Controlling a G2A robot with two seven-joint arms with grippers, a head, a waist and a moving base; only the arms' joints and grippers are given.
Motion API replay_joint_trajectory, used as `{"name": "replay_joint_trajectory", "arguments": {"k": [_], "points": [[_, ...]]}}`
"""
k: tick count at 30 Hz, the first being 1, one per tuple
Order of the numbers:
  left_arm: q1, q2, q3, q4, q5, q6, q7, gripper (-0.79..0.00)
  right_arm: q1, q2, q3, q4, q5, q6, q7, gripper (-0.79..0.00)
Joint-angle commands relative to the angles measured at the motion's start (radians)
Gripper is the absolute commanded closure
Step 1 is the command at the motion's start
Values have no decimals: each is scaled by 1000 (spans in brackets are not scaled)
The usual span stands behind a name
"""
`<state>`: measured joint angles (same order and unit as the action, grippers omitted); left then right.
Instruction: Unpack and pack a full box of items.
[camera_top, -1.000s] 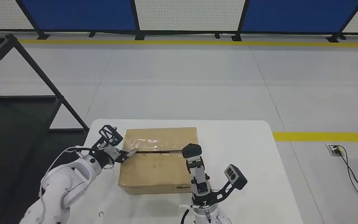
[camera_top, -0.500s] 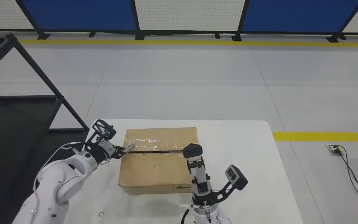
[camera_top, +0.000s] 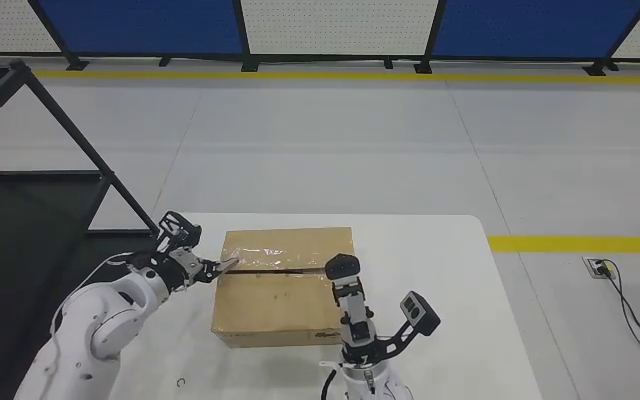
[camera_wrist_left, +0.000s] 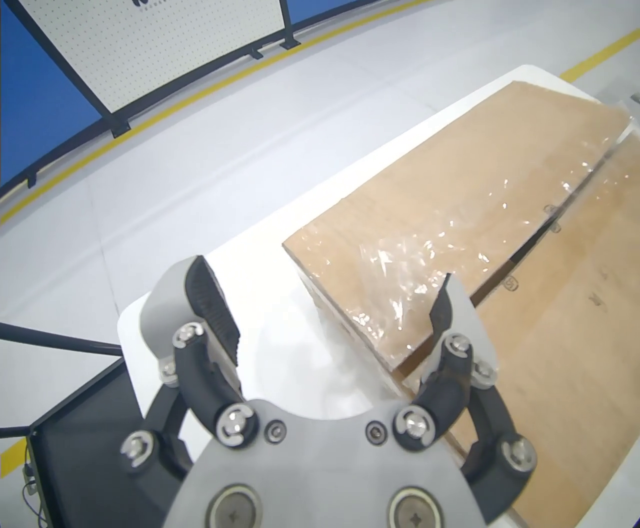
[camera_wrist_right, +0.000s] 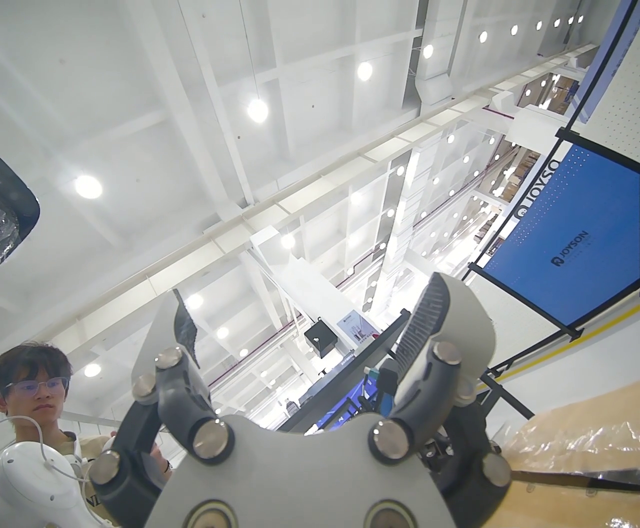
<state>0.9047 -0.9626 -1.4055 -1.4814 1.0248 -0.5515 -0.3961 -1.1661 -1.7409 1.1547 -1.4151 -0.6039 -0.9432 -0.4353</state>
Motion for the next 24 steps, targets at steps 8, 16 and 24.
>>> {"name": "replay_joint_trajectory", "arguments": {"k": [8,16,24], "points": [[-2,2,-16,42,-83,-20,-31,-785,5,1,-5,5,-4,5,-8,-785],[-15,6,-48,84,-183,-13,-51,-785,13,1,-9,12,-3,10,-10,-785],[-14,8,-73,126,-295,-14,-66,-785,22,1,-15,19,-2,15,-12,-785]]}}
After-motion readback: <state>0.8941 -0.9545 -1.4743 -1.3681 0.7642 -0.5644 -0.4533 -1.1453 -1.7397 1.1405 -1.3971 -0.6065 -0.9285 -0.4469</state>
